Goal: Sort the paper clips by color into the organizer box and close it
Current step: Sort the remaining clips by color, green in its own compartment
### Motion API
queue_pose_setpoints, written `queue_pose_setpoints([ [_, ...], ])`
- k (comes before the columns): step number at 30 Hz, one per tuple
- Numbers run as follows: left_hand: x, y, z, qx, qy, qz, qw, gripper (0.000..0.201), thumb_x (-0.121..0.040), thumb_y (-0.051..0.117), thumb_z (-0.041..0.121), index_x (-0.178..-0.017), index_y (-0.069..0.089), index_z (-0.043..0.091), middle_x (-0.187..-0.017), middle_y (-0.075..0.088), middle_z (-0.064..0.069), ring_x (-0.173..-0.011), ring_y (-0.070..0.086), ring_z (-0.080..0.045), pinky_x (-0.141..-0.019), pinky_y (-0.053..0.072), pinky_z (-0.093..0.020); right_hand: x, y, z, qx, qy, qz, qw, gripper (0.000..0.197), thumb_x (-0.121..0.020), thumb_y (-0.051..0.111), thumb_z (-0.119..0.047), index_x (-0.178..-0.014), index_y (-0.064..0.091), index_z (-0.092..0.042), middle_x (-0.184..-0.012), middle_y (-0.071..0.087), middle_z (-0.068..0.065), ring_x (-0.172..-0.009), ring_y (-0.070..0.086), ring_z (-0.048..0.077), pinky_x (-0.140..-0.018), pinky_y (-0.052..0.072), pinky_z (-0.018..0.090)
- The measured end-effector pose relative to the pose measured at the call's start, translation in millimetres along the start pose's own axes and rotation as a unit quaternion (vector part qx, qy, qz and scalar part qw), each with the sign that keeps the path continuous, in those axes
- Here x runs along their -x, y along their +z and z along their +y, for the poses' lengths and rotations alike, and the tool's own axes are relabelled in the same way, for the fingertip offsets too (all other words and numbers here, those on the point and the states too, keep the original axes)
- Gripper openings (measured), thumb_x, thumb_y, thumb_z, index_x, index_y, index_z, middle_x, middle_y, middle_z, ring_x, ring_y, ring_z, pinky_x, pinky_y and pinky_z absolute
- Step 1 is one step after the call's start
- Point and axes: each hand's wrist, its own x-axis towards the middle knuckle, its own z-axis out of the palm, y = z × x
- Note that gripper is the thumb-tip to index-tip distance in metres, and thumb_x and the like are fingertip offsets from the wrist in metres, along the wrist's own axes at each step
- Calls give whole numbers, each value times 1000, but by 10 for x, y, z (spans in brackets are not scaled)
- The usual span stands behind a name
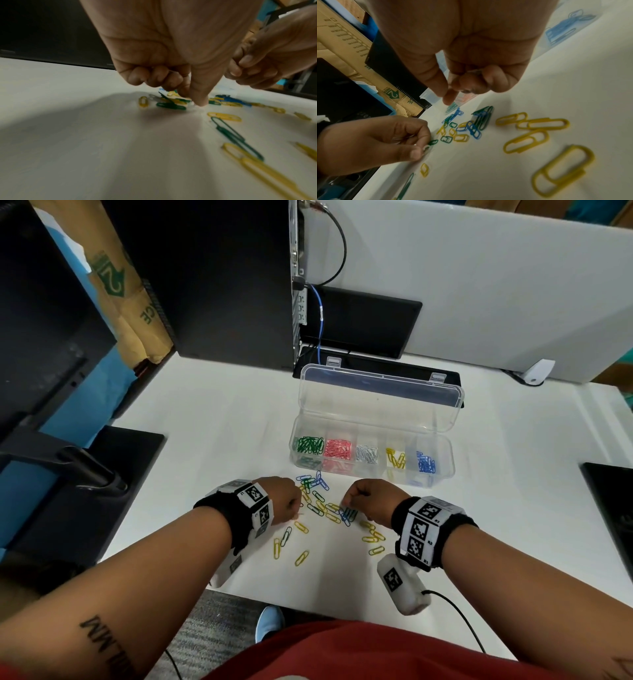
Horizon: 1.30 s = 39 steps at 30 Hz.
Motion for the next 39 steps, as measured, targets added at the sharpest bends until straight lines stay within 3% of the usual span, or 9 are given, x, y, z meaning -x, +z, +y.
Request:
queue_pose_setpoints([
  [4,68,-20,-106,90,-36,33,995,24,-87,55,23,-64,47,24,-89,57,2,-90,58,-18,-81,43,-23,-26,33,-22,-1,-2,2,1000,11,-92,51,-14,-90,62,-16,-89,63,-4,-64,50,1,-56,37,12],
  [8,228,-98,-289,242,-108,85,960,29,-83,62,19,-60,45,25,-71,54,7,-69,48,-10,-64,39,-21,-58,131,-111,12,-12,-17,1000,14,-86,52,-6,-80,61,-15,-86,69,3,-68,56,9,-61,45,15],
  [11,353,-93,-442,394,-170,113,896,29,-82,62,8,-60,46,17,-66,59,-3,-65,53,-17,-67,43,-27,-109,246,-236,80,-31,-39,996,17,-84,49,-7,-82,65,-12,-91,70,8,-73,53,11,-64,43,22],
  [14,487,-75,-535,504,-198,122,832,30,-82,59,-3,-61,44,13,-67,58,-12,-57,53,-17,-54,42,-23,-160,340,-370,146,-73,-50,985,16,-85,56,-16,-96,68,-19,-87,62,-10,-78,50,6,-67,39,18],
  [20,707,-131,-569,614,-234,145,740,28,-86,44,-9,-78,51,16,-65,51,-7,-53,46,-13,-39,36,-13,-376,539,-609,204,-102,-25,973,18,-85,56,-23,-102,63,-21,-76,48,-15,-85,50,13,-76,38,23],
  [27,862,-120,-657,635,-260,130,716,30,-88,39,-7,-82,56,16,-69,48,-3,-56,45,-11,-43,36,-12,-607,640,-834,329,-70,-18,942,38,-87,56,-37,-115,56,-10,-118,57,9,-108,56,24,-81,44,27],
  [34,893,-92,-759,666,-272,138,681,25,-94,40,-1,-81,54,15,-76,54,-4,-62,50,-12,-44,44,-10,-692,730,-908,345,-23,-48,937,29,-82,61,-26,-101,67,-5,-107,67,7,-99,62,23,-82,52,29],
  [37,830,-137,-736,690,-246,136,668,20,-95,43,3,-81,54,13,-79,56,-6,-66,53,-14,-55,49,-16,-667,727,-884,289,-40,-49,955,9,-83,57,-22,-79,54,-15,-86,58,1,-87,52,19,-70,46,26],
  [39,787,-194,-706,712,-221,128,654,17,-95,46,7,-81,54,12,-79,56,-6,-69,54,-16,-62,50,-20,-616,677,-859,204,-45,-33,977,18,-81,56,-18,-67,45,-20,-77,54,-3,-82,51,18,-64,41,24],
])
